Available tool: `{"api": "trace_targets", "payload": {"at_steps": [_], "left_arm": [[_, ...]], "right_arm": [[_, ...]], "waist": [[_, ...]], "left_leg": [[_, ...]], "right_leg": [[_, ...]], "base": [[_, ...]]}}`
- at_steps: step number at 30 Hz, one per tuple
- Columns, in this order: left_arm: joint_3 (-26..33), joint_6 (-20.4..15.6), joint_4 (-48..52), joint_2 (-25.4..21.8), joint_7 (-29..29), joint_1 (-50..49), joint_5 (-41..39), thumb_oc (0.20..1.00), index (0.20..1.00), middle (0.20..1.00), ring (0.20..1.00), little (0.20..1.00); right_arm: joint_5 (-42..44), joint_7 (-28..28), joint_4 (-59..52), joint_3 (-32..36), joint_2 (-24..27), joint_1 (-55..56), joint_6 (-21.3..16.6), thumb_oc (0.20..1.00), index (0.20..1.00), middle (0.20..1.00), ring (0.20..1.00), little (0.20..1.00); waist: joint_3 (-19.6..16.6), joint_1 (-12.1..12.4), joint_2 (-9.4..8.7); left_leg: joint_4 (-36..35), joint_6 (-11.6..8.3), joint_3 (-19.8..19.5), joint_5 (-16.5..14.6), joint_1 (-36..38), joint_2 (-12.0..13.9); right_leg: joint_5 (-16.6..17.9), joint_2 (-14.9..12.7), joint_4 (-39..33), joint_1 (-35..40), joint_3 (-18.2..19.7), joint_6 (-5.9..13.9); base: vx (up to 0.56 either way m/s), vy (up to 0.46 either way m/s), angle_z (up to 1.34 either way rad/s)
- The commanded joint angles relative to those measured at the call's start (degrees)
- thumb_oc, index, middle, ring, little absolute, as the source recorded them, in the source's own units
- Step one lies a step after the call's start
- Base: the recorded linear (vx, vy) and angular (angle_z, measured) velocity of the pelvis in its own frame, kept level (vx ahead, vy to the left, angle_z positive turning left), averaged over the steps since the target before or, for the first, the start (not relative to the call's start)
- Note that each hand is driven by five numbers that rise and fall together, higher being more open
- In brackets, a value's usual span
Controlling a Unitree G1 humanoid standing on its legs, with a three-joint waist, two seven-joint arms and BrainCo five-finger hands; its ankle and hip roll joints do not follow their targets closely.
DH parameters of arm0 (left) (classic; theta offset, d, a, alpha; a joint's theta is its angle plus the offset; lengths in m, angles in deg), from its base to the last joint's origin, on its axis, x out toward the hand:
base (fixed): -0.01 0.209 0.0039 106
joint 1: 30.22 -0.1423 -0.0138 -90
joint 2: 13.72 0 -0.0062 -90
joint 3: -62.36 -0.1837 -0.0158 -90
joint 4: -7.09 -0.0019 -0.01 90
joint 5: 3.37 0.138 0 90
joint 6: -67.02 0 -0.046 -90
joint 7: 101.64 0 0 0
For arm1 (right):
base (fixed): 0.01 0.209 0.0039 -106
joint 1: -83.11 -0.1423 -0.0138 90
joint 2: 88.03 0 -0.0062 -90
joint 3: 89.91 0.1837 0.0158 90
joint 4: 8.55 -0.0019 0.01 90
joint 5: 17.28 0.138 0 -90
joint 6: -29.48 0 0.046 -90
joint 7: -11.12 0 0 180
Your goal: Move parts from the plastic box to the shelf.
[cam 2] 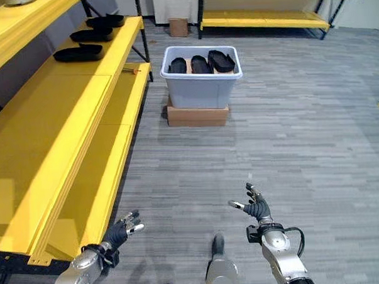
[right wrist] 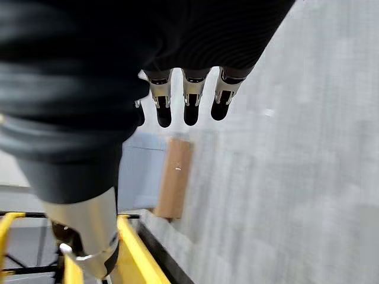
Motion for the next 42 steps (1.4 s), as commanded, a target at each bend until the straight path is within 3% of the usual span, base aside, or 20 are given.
{"api": "trace_targets", "payload": {"at_steps": [1,3,5,11,14,16,17,19,20,21,24,25,30,35,37,42], "left_arm": [[1.0,3.4,1.9,0.3,2.0,3.0,-3.0,1.0,1.0,1.0,1.0,1.0],[0.9,1.2,-0.4,1.4,2.9,3.2,-2.1,1.0,1.0,1.0,1.0,1.0],[1.2,1.2,-0.9,2.7,1.6,3.6,-4.8,1.0,1.0,1.0,1.0,1.0],[1.4,0.6,-0.8,4.1,7.8,6.3,-7.0,1.0,1.0,1.0,1.0,1.0],[1.8,-0.4,-1.4,5.1,9.2,6.9,-6.7,1.0,1.0,1.0,1.0,1.0],[2.2,-1.1,-1.3,5.3,9.4,6.3,-7.2,1.0,1.0,1.0,1.0,1.0],[1.7,-1.5,-1.1,5.2,7.9,4.6,-6.7,1.0,1.0,1.0,1.0,1.0],[1.6,-1.9,-1.4,5.2,7.8,4.0,-7.0,1.0,1.0,1.0,1.0,1.0],[1.7,-3.5,-2.3,5.5,8.2,2.8,-7.0,1.0,1.0,1.0,1.0,1.0],[1.7,-3.7,-2.4,5.5,8.3,2.7,-7.0,1.0,1.0,1.0,1.0,1.0],[2.4,-5.7,-4.4,5.8,8.7,2.2,-7.4,1.0,1.0,1.0,1.0,1.0],[2.7,-6.1,-5.1,6.0,8.8,2.3,-7.3,1.0,1.0,1.0,1.0,1.0],[3.8,-8.0,-7.0,5.4,12.0,2.3,-2.1,1.0,1.0,1.0,1.0,1.0],[4.2,-8.5,-9.2,3.8,12.3,3.8,0.2,1.0,1.0,1.0,1.0,1.0],[3.9,-9.0,-9.9,3.1,11.9,4.3,2.7,1.0,1.0,1.0,1.0,1.0],[2.8,-8.7,-9.6,1.7,11.7,4.7,5.0,1.0,1.0,1.0,1.0,1.0]], "right_arm": [[-1.3,1.2,-0.9,1.4,2.5,-2.6,-2.8,1.0,1.0,1.0,1.0,1.0],[-0.4,1.3,-0.6,1.4,2.9,-3.0,-2.4,1.0,1.0,1.0,1.0,1.0],[0.2,1.6,-1.0,1.6,3.6,-3.5,-3.7,1.0,1.0,1.0,1.0,1.0],[-0.6,3.0,-3.6,2.3,3.7,-2.5,-4.6,1.0,1.0,1.0,1.0,1.0],[-0.8,5.6,-5.1,2.8,3.0,-0.2,-6.9,1.0,1.0,1.0,1.0,1.0],[-1.3,7.3,-5.5,3.2,2.2,0.5,-7.6,1.0,1.0,1.0,1.0,1.0],[-2.7,8.3,-4.6,3.1,1.1,0.2,-7.8,1.0,1.0,1.0,1.0,1.0],[-3.4,7.9,-4.3,2.8,1.1,0.0,-8.5,1.0,1.0,1.0,1.0,1.0],[-3.7,7.1,-4.4,2.1,1.0,0.0,-9.1,1.0,1.0,1.0,1.0,1.0],[-3.9,7.0,-4.5,2.0,1.1,0.0,-9.2,1.0,1.0,1.0,1.0,1.0],[-3.2,6.1,-4.5,0.8,1.6,0.4,-9.7,1.0,1.0,1.0,1.0,1.0],[-2.8,5.9,-4.3,0.3,1.6,0.4,-9.9,1.0,1.0,1.0,1.0,1.0],[-2.2,4.5,-4.1,-1.2,1.3,0.3,-10.0,1.0,1.0,1.0,1.0,1.0],[-0.3,3.8,-5.5,-0.5,0.8,1.8,-10.0,1.0,1.0,1.0,1.0,1.0],[-0.7,4.4,-5.8,-0.9,0.2,1.5,-9.9,1.0,1.0,1.0,1.0,1.0],[0.0,5.2,-6.5,-1.8,-0.7,0.1,-9.9,1.0,1.0,1.0,1.0,1.0]], "waist": [[-2.0,1.1,-1.67],[-2.6,1.1,-1.8],[-3.3,1.2,-1.85],[-4.7,0.2,-2.41],[-4.7,-0.5,-2.78],[-4.2,-0.5,-2.82],[-3.3,-0.4,-1.74],[-3.0,0.0,-1.54],[-2.4,0.6,-1.11],[-2.3,0.7,-1.12],[-1.6,1.0,-0.72],[-1.4,1.2,-0.63],[-0.9,2.0,-0.71],[-1.3,2.0,-1.1],[-1.6,2.2,-1.33],[-2.2,2.7,-1.63]], "left_leg": [[8.6,0.81,4.0,1.2,-4.3,0.7],[11.6,-0.36,4.6,2.8,-5.1,2.0],[14.5,-1.66,5.0,4.9,-6.2,3.4],[26.4,-4.91,9.0,9.7,-9.2,8.0],[32.4,-5.78,9.5,11.0,-13.1,8.4],[29.3,-4.06,8.9,8.2,-13.4,6.4],[10.2,-2.04,7.0,6.4,-11.3,2.4],[5.1,-2.44,6.4,8.1,-11.2,2.4],[-1.1,-4.44,6.3,13.9,-13.3,4.8],[-1.6,-4.81,6.3,14.9,-13.6,5.2],[-4.8,-7.03,8.5,21.7,-17.6,10.3],[-4.6,-7.36,8.7,22.5,-18.6,11.5],[-1.0,-5.6,7.0,18.6,-18.1,10.8],[0.7,-3.04,6.8,14.2,-16.2,6.5],[-0.5,-1.37,5.6,12.9,-15.0,3.6],[-2.2,1.64,4.8,10.7,-13.7,0.0]], "right_leg": [[-0.7,-1.1,-1.2,2.8,-2.6,4.29],[-2.1,-0.1,-1.3,3.8,-3.2,3.02],[-3.6,1.1,-1.8,4.9,-3.8,1.57],[-7.3,4.5,-3.5,7.2,-5.4,-2.25],[-7.7,6.0,-4.9,8.4,-5.6,-3.21],[-7.6,5.6,-4.0,7.9,-5.1,-2.46],[-6.9,5.3,-2.2,7.3,-2.9,-0.59],[-7.3,5.4,-2.2,8.2,-1.7,-0.14],[-8.3,5.6,-2.8,10.5,-0.3,0.06],[-8.4,5.6,-3.0,10.9,0.0,-0.01],[-10.2,5.2,-3.4,13.7,-0.1,-0.67],[-10.9,5.0,-2.9,14.1,-0.2,-0.9],[-14.2,3.5,2.2,14.3,0.2,-0.7],[-15.1,2.5,5.0,13.7,0.0,0.21],[-13.4,1.9,8.1,12.0,1.2,1.75],[-11.1,1.1,14.6,9.1,2.6,4.37]], "base": [[0.31,-0.193,0.04],[0.29,-0.203,-0.15],[0.29,-0.214,-0.28],[0.24,-0.222,-0.03],[0.25,-0.186,0.35],[0.26,0.1,0.2],[0.28,0.276,0.09],[0.27,0.252,-0.08],[0.23,0.194,0.11],[0.22,0.184,0.06],[0.19,0.156,-0.41],[0.23,0.212,-0.3],[0.25,0.262,-0.53],[0.22,0.256,0.0],[0.2,0.294,0.25],[0.12,0.223,0.16]]}}
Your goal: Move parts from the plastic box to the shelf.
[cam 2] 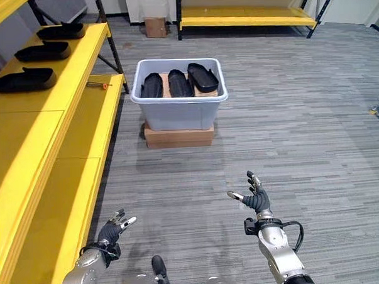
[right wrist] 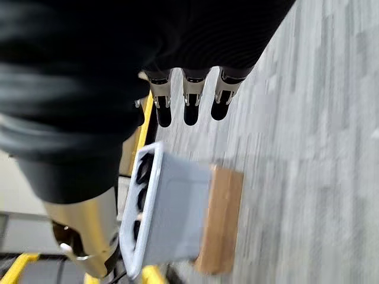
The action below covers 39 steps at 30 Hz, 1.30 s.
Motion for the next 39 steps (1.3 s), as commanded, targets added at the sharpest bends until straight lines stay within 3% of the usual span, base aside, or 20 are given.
{"api": "trace_targets", "payload": {"at_steps": [1,4,6,8,10,11,12,13,14,16,18,20,26,29,32,37,38,39], "left_arm": [[-1.1,-2.6,2.8,-1.6,1.2,-1.5,4.0,1.0,1.0,1.0,1.0,1.0],[-1.3,-2.4,0.9,-1.2,2.5,-1.2,4.1,1.0,1.0,1.0,1.0,1.0],[-1.6,-2.6,-0.3,-0.3,1.8,-1.1,4.1,1.0,1.0,1.0,1.0,1.0],[-2.3,-3.1,-0.4,0.2,2.2,-1.7,3.6,1.0,1.0,1.0,1.0,1.0],[-2.6,-3.5,-0.1,0.6,2.4,-2.3,3.3,1.0,1.0,1.0,1.0,1.0],[-2.9,-3.1,0.5,0.5,2.5,-2.2,3.4,1.0,1.0,1.0,1.0,1.0],[-3.2,-2.2,0.9,0.4,2.4,-1.8,4.1,1.0,1.0,1.0,1.0,1.0],[-3.3,-2.1,1.0,0.3,2.4,-1.7,4.2,1.0,1.0,1.0,1.0,1.0],[-5.0,-1.8,1.2,0.2,2.2,-1.3,3.9,1.0,1.0,1.0,1.0,1.0],[-6.3,-3.2,1.7,0.0,1.1,-2.9,4.5,1.0,1.0,1.0,1.0,1.0],[-6.6,-4.6,1.7,-0.4,-0.2,-5.0,6.0,1.0,1.0,1.0,1.0,1.0],[-6.3,-4.2,2.5,-0.4,-0.8,-6.1,5.6,1.0,1.0,1.0,1.0,1.0],[-4.1,-3.7,2.6,1.2,-1.1,-7.8,2.4,1.0,1.0,1.0,1.0,1.0],[-3.8,-4.4,1.4,2.0,-0.6,-7.3,1.3,1.0,1.0,1.0,1.0,1.0],[-3.9,-4.3,0.3,3.3,-2.3,-6.5,-0.8,1.0,1.0,1.0,1.0,1.0],[-4.4,-5.1,0.6,3.8,-2.3,-5.9,-1.0,1.0,1.0,1.0,1.0,1.0],[-4.3,-5.0,1.0,3.4,-2.2,-5.4,-0.8,1.0,1.0,1.0,1.0,1.0],[-4.3,-4.8,1.7,3.1,-1.4,-4.9,-1.4,1.0,1.0,1.0,1.0,1.0]], "right_arm": [[0.8,1.1,-1.4,1.0,0.0,-2.2,-3.4,1.0,1.0,1.0,1.0,1.0],[0.8,2.6,-1.0,0.0,-0.9,-3.2,-2.8,1.0,1.0,1.0,1.0,1.0],[1.1,3.1,-1.3,-0.5,-1.7,-3.5,-2.0,1.0,1.0,1.0,1.0,1.0],[1.1,3.9,-1.1,-1.0,-2.1,-4.0,-1.4,1.0,1.0,1.0,1.0,1.0],[0.3,5.0,-1.0,-1.2,-2.2,-4.7,-1.5,1.0,1.0,1.0,1.0,1.0],[0.1,5.7,-0.9,-0.7,-2.2,-4.8,-1.8,1.0,1.0,1.0,1.0,1.0],[0.2,6.6,-0.6,-0.1,-2.1,-4.9,-1.9,1.0,1.0,1.0,1.0,1.0],[0.1,6.8,-0.6,0.1,-2.1,-5.0,-1.8,1.0,1.0,1.0,1.0,1.0],[-0.4,9.0,-0.5,1.3,-2.1,-5.0,-1.3,1.0,1.0,1.0,1.0,1.0],[-1.7,6.9,-0.4,2.1,-2.3,-4.3,-0.6,1.0,1.0,1.0,1.0,1.0],[-1.4,9.3,-0.3,2.4,-2.2,-3.2,0.1,1.0,1.0,1.0,1.0,1.0],[-1.7,11.6,0.6,3.1,-1.8,-2.6,0.6,1.0,1.0,1.0,1.0,1.0],[-1.9,19.5,1.9,5.0,0.0,-1.9,3.5,1.0,1.0,1.0,1.0,1.0],[-2.9,21.9,3.2,6.1,0.7,-1.9,3.2,1.0,1.0,1.0,1.0,1.0],[-4.1,24.9,3.6,7.3,1.1,-1.9,3.4,1.0,1.0,1.0,1.0,1.0],[-4.8,25.1,3.9,8.5,1.5,-1.5,2.8,1.0,1.0,1.0,1.0,1.0],[-5.1,25.0,3.2,8.9,1.7,-1.0,3.1,1.0,1.0,1.0,1.0,1.0],[-4.7,24.7,2.8,8.8,1.8,-0.6,3.5,1.0,1.0,1.0,1.0,1.0]], "waist": [[-3.4,2.5,0.33],[-4.4,3.4,-0.28],[-4.9,4.2,-0.01],[-4.5,4.4,0.67],[-3.5,3.9,1.07],[-2.5,3.5,1.14],[-1.5,3.0,0.88],[-1.3,2.9,0.87],[-0.2,1.5,0.22],[0.6,1.5,0.71],[0.5,1.1,-0.35],[-0.5,1.0,-0.69],[-2.9,0.1,0.12],[-3.6,-0.3,0.41],[-4.7,-1.0,0.67],[-5.6,-1.8,1.17],[-5.8,-2.5,1.09],[-5.7,-2.7,0.78]], "left_leg": [[3.8,-2.32,-2.8,-4.2,-2.3,1.3],[3.5,0.12,-3.0,-5.7,-2.1,-1.5],[3.9,2.39,-2.5,-7.4,-1.5,-3.0],[3.7,2.84,-2.0,-8.0,-0.2,-2.8],[3.6,2.13,-1.9,-8.1,1.2,-2.2],[2.8,0.92,-2.3,-8.1,2.9,-1.6],[2.0,-0.27,-3.1,-8.2,4.5,-1.4],[1.8,-0.53,-3.4,-8.3,4.9,-1.3],[1.8,-0.94,-6.4,-9.8,6.2,-1.6],[1.9,-1.79,-7.1,-10.9,7.9,0.0],[3.9,-1.8,-8.5,-11.7,7.4,0.0],[6.0,-2.3,-7.7,-12.7,7.5,0.9],[12.4,-3.64,-1.6,-15.6,8.6,4.5],[16.3,-5.09,0.4,-13.3,7.7,6.7],[20.8,-7.58,3.2,-8.7,6.7,8.9],[25.7,-9.37,5.6,-5.9,5.5,9.7],[29.8,-10.88,7.5,-3.4,4.9,11.3],[33.3,-11.46,7.8,-3.0,3.5,12.5]], "right_leg": [[8.2,1.8,-2.2,-1.1,-0.3,3.23],[11.7,1.0,5.8,-2.1,-0.7,5.33],[17.0,-2.7,18.2,-5.3,-2.1,6.88],[17.1,-3.9,21.8,-8.6,-3.1,6.61],[16.1,-2.8,17.9,-12.2,-4.2,6.14],[17.0,-2.9,9.4,-13.3,-6.2,5.97],[19.7,-3.4,-1.6,-13.8,-7.5,6.36],[20.9,-3.4,-4.8,-13.6,-7.7,6.57],[30.2,-5.7,-17.1,-18.2,-2.9,8.19],[30.4,-7.2,-22.2,-18.7,-3.2,8.6],[28.9,-5.9,-23.9,-15.5,-1.1,8.79],[26.3,-4.9,-23.0,-12.1,-2.3,8.86],[17.8,-3.2,-16.4,-10.4,-8.0,3.68],[15.5,-1.6,-15.6,-9.7,-9.5,1.43],[13.4,1.3,-17.6,-7.7,-11.2,-1.08],[11.0,3.7,-19.2,-6.2,-12.0,-3.36],[9.9,4.9,-20.0,-5.3,-12.3,-4.68],[9.9,5.3,-20.9,-4.6,-12.2,-5.21]], "base": [[0.15,0.28,0.06],[0.15,0.261,0.11],[0.18,0.325,-0.04],[0.12,0.12,-0.06],[0.12,-0.057,-0.23],[0.22,-0.193,-0.14],[0.22,-0.206,-0.07],[0.35,-0.339,0.15],[0.42,-0.344,0.32],[0.52,-0.361,0.79],[0.57,-0.384,0.41],[0.56,-0.359,0.47],[0.35,-0.228,0.1],[0.24,-0.253,-0.14],[0.22,-0.249,-0.08],[0.16,-0.19,0.02],[0.23,-0.305,0.39],[0.22,-0.282,0.42]]}}
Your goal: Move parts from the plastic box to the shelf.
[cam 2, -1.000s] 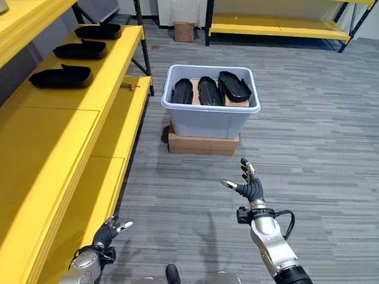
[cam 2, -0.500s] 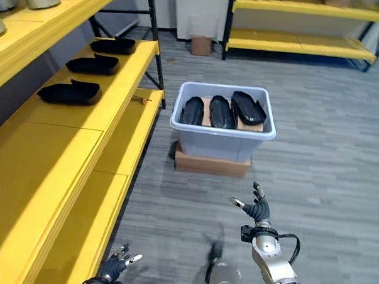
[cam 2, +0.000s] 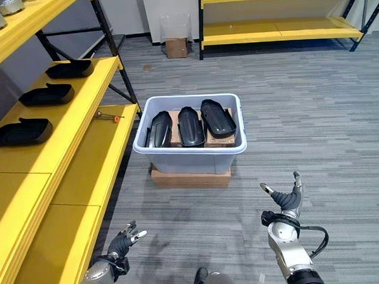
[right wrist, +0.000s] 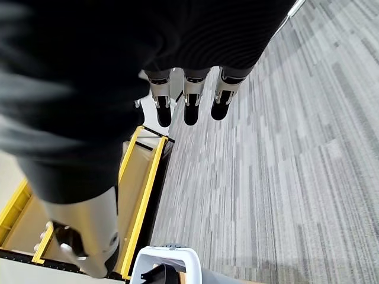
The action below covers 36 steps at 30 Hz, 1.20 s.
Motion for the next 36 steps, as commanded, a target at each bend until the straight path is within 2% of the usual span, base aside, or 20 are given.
{"api": "trace_targets", "payload": {"at_steps": [1,3,4,5,8,10,11,12,15,18,21,23,24,27,29,36], "left_arm": [[-0.8,-2.2,4.0,-0.9,1.5,-1.1,-2.6,1.0,1.0,1.0,1.0,1.0],[-0.3,-2.6,4.3,-0.8,2.4,-1.2,-2.5,1.0,1.0,1.0,1.0,1.0],[0.3,-2.8,4.7,-1.0,2.3,-1.4,-2.5,1.0,1.0,1.0,1.0,1.0],[0.7,-3.0,5.6,-1.6,2.6,-1.7,-2.2,1.0,1.0,1.0,1.0,1.0],[1.1,-3.4,6.2,-2.2,4.1,-1.5,-2.8,1.0,1.0,1.0,1.0,1.0],[1.4,-4.2,6.5,-2.6,5.0,-1.4,-3.5,1.0,1.0,1.0,1.0,1.0],[2.6,-5.5,7.4,-2.7,6.8,-1.9,-5.1,1.0,1.0,1.0,1.0,1.0],[3.0,-6.0,7.7,-2.5,7.1,-2.3,-5.6,1.0,1.0,1.0,1.0,1.0],[4.4,-6.3,8.4,-2.3,7.4,-3.1,-5.4,1.0,1.0,1.0,1.0,1.0],[5.0,-6.7,8.2,-2.1,7.2,-3.5,-5.0,1.0,1.0,1.0,1.0,1.0],[5.8,-7.2,7.9,-2.1,6.6,-3.9,-5.5,1.0,1.0,1.0,1.0,1.0],[6.2,-7.0,7.9,-2.4,5.8,-3.5,-4.7,1.0,1.0,1.0,1.0,1.0],[6.1,-6.8,7.4,-2.5,5.7,-2.4,-4.6,1.0,1.0,1.0,1.0,1.0],[5.8,-6.6,6.7,-2.9,5.6,-1.6,-3.6,1.0,1.0,1.0,1.0,1.0],[5.4,-6.4,6.5,-3.3,5.0,-1.2,-3.6,1.0,1.0,1.0,1.0,1.0],[4.7,-7.0,6.0,-4.4,4.2,-1.0,-3.7,1.0,1.0,1.0,1.0,1.0]], "right_arm": [[-1.8,0.6,-3.1,2.0,1.2,0.8,-2.0,1.0,1.0,1.0,1.0,1.0],[-1.7,0.0,-3.0,1.7,1.0,0.9,-2.2,1.0,1.0,1.0,1.0,1.0],[-1.7,-0.4,-3.3,1.9,0.9,1.5,-2.5,1.0,1.0,1.0,1.0,1.0],[-1.6,-1.0,-4.3,2.3,0.7,2.6,-2.3,1.0,1.0,1.0,1.0,1.0],[-2.0,-1.4,-4.4,2.3,0.2,3.3,-2.5,1.0,1.0,1.0,1.0,1.0],[-2.7,-1.3,-4.4,1.8,-0.1,3.4,-1.9,1.0,1.0,1.0,1.0,1.0],[-3.7,-2.0,-3.8,0.4,-0.2,2.8,-2.0,1.0,1.0,1.0,1.0,1.0],[-4.1,-2.6,-3.5,-0.1,-0.1,2.6,-2.3,1.0,1.0,1.0,1.0,1.0],[-4.0,-4.7,-3.3,-1.3,0.4,2.2,-2.9,1.0,1.0,1.0,1.0,1.0],[-3.1,-7.0,-3.8,-2.6,1.0,2.3,-3.3,1.0,1.0,1.0,1.0,1.0],[-2.9,-9.0,-4.7,-4.1,1.0,2.3,-3.6,1.0,1.0,1.0,1.0,1.0],[-2.8,-9.5,-5.2,-4.7,1.2,2.6,-3.6,1.0,1.0,1.0,1.0,1.0],[-2.6,-9.7,-5.5,-5.2,1.0,2.7,-3.6,1.0,1.0,1.0,1.0,1.0],[-2.5,-10.1,-5.6,-5.7,0.5,3.1,-4.0,1.0,1.0,1.0,1.0,1.0],[-2.2,-9.9,-5.7,-6.0,0.2,3.1,-4.1,1.0,1.0,1.0,1.0,1.0],[-3.4,-12.0,-6.8,-7.0,-0.4,2.1,-5.2,1.0,1.0,1.0,1.0,1.0]], "waist": [[0.6,0.8,-0.96],[1.0,0.9,-1.03],[1.1,0.6,-0.89],[1.2,-0.6,-0.43],[1.7,-1.3,0.15],[2.1,-1.2,0.43],[3.1,0.1,0.57],[3.4,0.8,0.42],[4.1,2.1,0.17],[4.7,2.8,0.3],[5.0,3.5,0.25],[5.1,3.4,0.24],[4.9,3.3,0.24],[4.6,3.3,0.17],[4.4,3.4,0.3],[4.0,4.2,-0.04]], "left_leg": [[3.0,0.98,-0.7,2.3,-2.0,-2.4],[1.4,2.59,-2.2,-0.4,-3.0,-4.5],[-2.7,3.76,-1.9,-2.2,-2.1,-5.9],[-12.0,4.75,-0.2,-3.4,0.0,-6.9],[-20.5,4.96,0.4,-3.0,0.7,-7.5],[-23.4,4.5,-0.2,-1.3,0.3,-7.2],[-27.3,2.42,-3.4,4.6,-1.7,-5.4],[-28.2,1.77,-4.6,6.4,-2.6,-4.6],[-29.9,0.63,-5.3,10.5,-5.2,-1.7],[-30.4,0.24,-5.7,12.2,-6.0,0.1],[-29.0,0.61,-8.1,11.4,-6.3,-0.3],[-27.6,1.32,-7.7,9.9,-6.0,-0.9],[-26.5,2.05,-7.6,8.2,-5.7,-2.2],[-25.2,3.18,-8.5,6.0,-5.3,-4.4],[-25.8,3.92,-9.0,5.1,-4.5,-6.0],[-27.6,7.16,-10.4,2.4,-2.8,-10.2]], "right_leg": [[5.4,-1.8,-6.8,2.4,-0.3,8.19],[5.9,-1.9,-6.4,2.1,0.7,8.76],[6.2,-2.1,-5.9,1.5,1.1,9.35],[6.9,-2.4,-5.1,0.4,1.0,10.33],[6.9,-2.6,-3.8,0.0,1.5,11.55],[6.5,-2.4,-3.5,0.6,2.5,11.97],[5.0,-1.6,-4.5,4.0,5.7,11.9],[4.6,-1.5,-5.1,5.2,6.7,11.82],[3.6,-1.9,-6.0,8.1,7.9,11.56],[2.3,-2.2,-4.8,9.3,8.3,11.27],[1.3,-2.2,-2.6,9.2,9.0,11.09],[0.6,-2.6,-1.3,9.0,8.8,11.04],[0.5,-3.1,-0.3,8.4,8.5,11.22],[0.4,-3.8,1.2,7.6,8.6,11.73],[0.2,-3.9,2.1,7.3,8.8,12.15],[2.9,-5.0,7.3,4.2,10.4,14.89]], "base": [[0.13,-0.125,0.31],[0.1,0.013,-0.14],[0.13,0.118,-0.47],[0.12,0.143,-0.36],[0.1,0.108,0.14],[0.14,0.073,0.0],[0.23,0.097,-0.3],[0.25,0.103,-0.55],[0.17,0.089,-0.88],[0.19,0.125,-0.56],[0.18,0.165,-0.33],[0.17,0.249,-0.34],[0.16,0.273,-0.33],[0.17,0.25,-0.06],[0.18,0.243,0.05],[0.12,0.229,0.08]]}}
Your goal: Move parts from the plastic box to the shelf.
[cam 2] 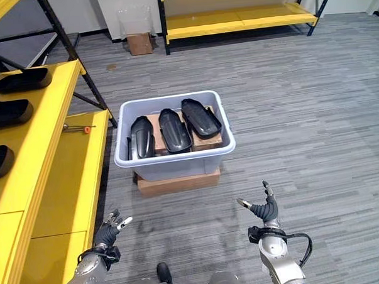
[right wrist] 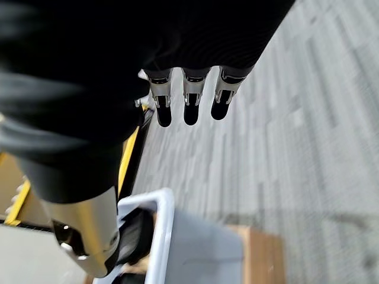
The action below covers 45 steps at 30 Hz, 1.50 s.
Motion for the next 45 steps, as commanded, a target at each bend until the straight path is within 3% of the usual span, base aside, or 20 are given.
{"api": "trace_targets", "payload": {"at_steps": [1,9,10,13,16,17,18,20,21,24,26,29,32,33,35,40,45], "left_arm": [[0.6,-2.8,2.1,-1.3,-1.5,-0.8,0.3,1.0,1.0,1.0,1.0,1.0],[-0.4,-0.4,-0.1,-1.5,-3.6,-1.1,2.3,1.0,1.0,1.0,1.0,1.0],[-0.7,-0.9,-0.9,-1.7,-5.0,-1.4,3.3,1.0,1.0,1.0,1.0,1.0],[-1.3,-2.7,-1.4,-1.6,-6.1,-2.4,3.1,1.0,1.0,1.0,1.0,1.0],[-1.2,-3.1,-1.0,-1.5,-5.8,-2.6,0.8,1.0,1.0,1.0,1.0,1.0],[-0.8,-2.3,-1.0,-1.7,-6.2,-2.1,0.3,1.0,1.0,1.0,1.0,1.0],[-0.7,-1.9,-1.0,-1.8,-6.2,-1.9,0.6,1.0,1.0,1.0,1.0,1.0],[-1.1,-1.5,-0.6,-1.9,-6.2,-1.8,1.7,1.0,1.0,1.0,1.0,1.0],[-1.4,-1.6,-0.7,-2.0,-6.4,-1.9,1.9,1.0,1.0,1.0,1.0,1.0],[-2.6,-2.5,-0.4,-2.2,-7.5,-2.7,2.7,1.0,1.0,1.0,1.0,1.0],[-3.1,-3.3,0.0,-2.7,-9.0,-4.0,4.2,1.0,1.0,1.0,1.0,1.0],[-3.1,-2.4,0.5,-2.8,-10.1,-4.4,4.5,1.0,1.0,1.0,1.0,1.0],[-2.6,-1.4,0.7,-2.6,-10.3,-4.9,3.8,1.0,1.0,1.0,1.0,1.0],[-2.3,-1.0,0.9,-2.4,-10.7,-5.1,3.5,1.0,1.0,1.0,1.0,1.0],[-2.1,-0.9,0.9,-2.1,-10.7,-5.4,3.3,1.0,1.0,1.0,1.0,1.0],[-2.7,-0.6,0.3,-1.5,-10.3,-4.9,3.1,1.0,1.0,1.0,1.0,1.0],[-3.1,-2.5,0.0,-0.6,-9.6,-5.3,2.2,1.0,1.0,1.0,1.0,1.0]], "right_arm": [[-1.0,-1.2,-1.9,-0.4,0.1,-2.0,-4.5,1.0,1.0,1.0,1.0,1.0],[-0.5,1.8,-3.6,-0.8,-0.6,-4.3,-5.0,1.0,1.0,1.0,1.0,1.0],[-0.6,2.8,-3.8,-0.4,-0.7,-4.7,-4.6,1.0,1.0,1.0,1.0,1.0],[-0.4,3.8,-3.8,-0.3,-0.7,-5.6,-3.3,1.0,1.0,1.0,1.0,1.0],[-1.5,3.9,-2.9,0.4,-0.8,-5.9,-3.9,1.0,1.0,1.0,1.0,1.0],[-2.3,3.6,-2.7,0.9,-0.6,-5.7,-4.2,1.0,1.0,1.0,1.0,1.0],[-1.9,3.5,-2.7,1.3,-0.6,-5.6,-4.1,1.0,1.0,1.0,1.0,1.0],[-1.0,4.0,-2.6,2.3,-0.6,-5.5,-3.9,1.0,1.0,1.0,1.0,1.0],[-1.1,4.2,-2.4,2.7,-0.7,-5.4,-3.7,1.0,1.0,1.0,1.0,1.0],[-1.4,4.4,-1.8,4.1,-1.1,-4.7,-3.6,1.0,1.0,1.0,1.0,1.0],[-1.6,5.2,-1.7,5.3,-0.9,-3.5,-2.7,1.0,1.0,1.0,1.0,1.0],[-1.8,5.9,-1.0,5.8,-0.5,-3.2,-2.1,1.0,1.0,1.0,1.0,1.0],[-2.1,6.2,-0.8,6.1,0.3,-3.1,-1.1,1.0,1.0,1.0,1.0,1.0],[-2.5,6.6,-0.7,6.1,0.8,-3.0,-1.0,1.0,1.0,1.0,1.0,1.0],[-3.1,7.2,-0.5,6.3,1.3,-3.0,-1.3,1.0,1.0,1.0,1.0,1.0],[-3.7,14.2,0.5,8.2,2.5,-3.5,-1.5,1.0,1.0,1.0,1.0,1.0],[-5.0,16.3,0.1,10.7,3.1,-3.0,-3.6,1.0,1.0,1.0,1.0,1.0]], "waist": [[-2.0,1.7,-0.45],[-3.1,3.3,-1.18],[-3.3,3.9,-1.06],[-3.0,4.2,-0.22],[-1.7,3.1,0.23],[-1.2,2.7,-0.16],[-1.0,2.5,-0.62],[-0.3,1.9,-1.6],[0.0,1.7,-1.53],[0.3,1.1,-1.47],[-0.5,1.1,-2.59],[-1.6,1.5,-2.55],[-2.4,1.5,-2.23],[-2.8,1.3,-2.39],[-3.1,1.1,-1.74],[-3.1,0.4,-1.63],[-3.5,-0.3,-0.76]], "left_leg": [[2.5,-1.26,-3.0,-2.6,-2.2,0.9],[2.2,2.95,-3.0,-5.1,-2.1,-3.6],[2.5,3.97,-2.9,-5.8,-1.9,-4.4],[2.3,5.06,-2.6,-6.6,-0.9,-4.8],[1.8,3.77,-3.3,-7.1,1.7,-4.0],[1.7,2.97,-3.9,-7.5,2.8,-3.7],[1.6,2.62,-4.1,-7.9,3.5,-3.8],[1.5,2.06,-5.1,-8.9,5.0,-3.7],[1.4,1.9,-5.8,-9.3,5.6,-3.4],[1.9,1.47,-7.2,-10.4,6.6,-2.4],[3.1,0.99,-7.5,-10.5,6.1,-2.2],[4.4,0.51,-7.0,-11.2,6.2,-1.5],[5.3,-0.24,-5.5,-11.3,6.7,-0.5],[5.8,-0.53,-4.1,-10.7,6.6,0.1],[6.5,-0.97,-3.4,-11.8,7.2,1.4],[11.3,-1.29,-0.3,-13.3,6.1,4.2],[15.4,-3.32,1.0,-9.6,5.3,6.3]], "right_leg": [[5.8,3.0,0.9,-1.7,-0.4,2.44],[9.1,1.5,14.4,-4.6,-0.5,5.67],[11.4,-0.4,19.8,-5.4,-1.2,6.18],[14.2,-2.2,27.2,-9.6,-1.7,6.55],[15.1,-2.0,18.3,-13.7,-2.8,6.24],[17.4,-2.5,8.7,-13.5,-3.6,6.63],[19.4,-3.1,3.7,-13.7,-3.7,7.19],[27.8,-4.8,-6.0,-15.7,-2.1,8.51],[28.3,-5.1,-7.7,-16.6,-1.2,8.77],[28.1,-5.8,-12.1,-17.4,0.6,9.15],[26.4,-5.6,-16.1,-12.2,0.0,9.2],[24.3,-5.0,-15.1,-9.3,-1.8,9.41],[21.2,-4.1,-13.9,-7.7,-3.8,8.31],[19.9,-3.7,-13.2,-7.6,-4.9,6.68],[17.3,-2.9,-11.7,-7.4,-5.2,6.26],[12.9,-3.2,-5.5,-9.0,-7.7,3.55],[9.5,-0.7,-4.6,-8.0,-9.2,0.61]], "base": [[0.07,0.228,0.05],[0.07,0.22,0.05],[0.11,0.232,0.05],[0.08,0.149,-0.06],[0.14,-0.076,-0.13],[0.19,-0.206,0.04],[0.2,-0.237,0.23],[0.17,-0.228,0.19],[0.22,-0.225,0.1],[0.24,-0.208,0.36],[0.3,-0.314,0.35],[0.3,-0.219,0.42],[0.27,-0.188,0.05],[0.26,-0.187,-0.01],[0.27,-0.185,-0.17],[0.17,-0.188,0.04],[0.16,-0.174,0.13]]}}
